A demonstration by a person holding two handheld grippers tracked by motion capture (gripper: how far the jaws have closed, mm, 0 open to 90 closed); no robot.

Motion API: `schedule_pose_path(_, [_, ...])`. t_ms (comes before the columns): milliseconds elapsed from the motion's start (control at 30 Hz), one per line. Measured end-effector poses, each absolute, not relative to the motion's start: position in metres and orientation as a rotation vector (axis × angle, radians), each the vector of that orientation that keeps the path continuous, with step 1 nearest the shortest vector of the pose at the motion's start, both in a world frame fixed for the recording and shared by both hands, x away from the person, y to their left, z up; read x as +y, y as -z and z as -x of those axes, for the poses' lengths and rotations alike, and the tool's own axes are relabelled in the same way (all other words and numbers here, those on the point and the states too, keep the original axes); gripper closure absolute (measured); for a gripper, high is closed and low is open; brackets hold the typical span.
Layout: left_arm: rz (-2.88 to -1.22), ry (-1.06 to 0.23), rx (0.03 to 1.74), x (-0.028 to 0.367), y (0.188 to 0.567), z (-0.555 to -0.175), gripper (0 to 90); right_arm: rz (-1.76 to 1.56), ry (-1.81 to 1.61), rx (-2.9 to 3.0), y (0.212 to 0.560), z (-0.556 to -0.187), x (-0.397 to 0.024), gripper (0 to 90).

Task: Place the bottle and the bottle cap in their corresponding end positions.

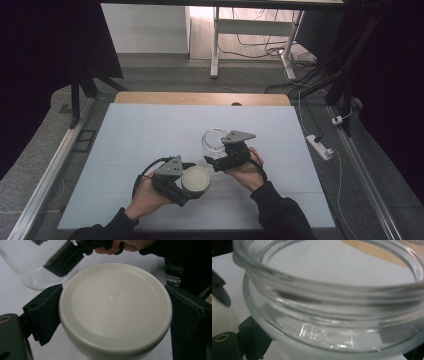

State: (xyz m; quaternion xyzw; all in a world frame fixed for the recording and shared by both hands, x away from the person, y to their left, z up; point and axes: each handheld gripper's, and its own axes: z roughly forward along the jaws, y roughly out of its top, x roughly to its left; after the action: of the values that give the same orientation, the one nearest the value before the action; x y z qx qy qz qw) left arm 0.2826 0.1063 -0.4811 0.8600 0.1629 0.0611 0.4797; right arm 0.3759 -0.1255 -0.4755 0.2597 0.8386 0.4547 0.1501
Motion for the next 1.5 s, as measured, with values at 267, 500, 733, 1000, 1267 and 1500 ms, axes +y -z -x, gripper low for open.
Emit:
schedule_pose_path(267, [-2.104, -0.151, 0.386, 0.098, 0.493, -0.289, 8.1, -0.762, -1.3, 2.396, 0.48, -0.387, -0.119, 7.0])
schedule_pose_path(500, [-2.125, -0.152, 0.374, 0.093, 0.505, -0.296, 8.1, -0.783, -1.291, 2.386, 0.486, -0.399, -0.113, 7.0])
schedule_pose_path(733, [-2.162, -0.14, 0.362, 0.086, 0.513, -0.302, 8.1, -0.779, -1.279, 2.386, 0.493, -0.409, -0.101, 7.0])
schedule_pose_path(1000, [-2.197, -0.149, 0.354, 0.084, 0.522, -0.308, 8.1, -0.804, -1.26, 2.388, 0.503, -0.42, -0.093, 7.0])
schedule_pose_path(1267, [-2.241, -0.138, 0.348, 0.081, 0.531, -0.314, 8.1, -0.81, -1.247, 2.389, 0.512, -0.427, -0.084, 6.9])
schedule_pose_path(1500, [-2.281, -0.139, 0.352, 0.077, 0.536, -0.318, 8.1, -0.814, -1.234, 2.398, 0.52, -0.43, -0.081, 6.9])
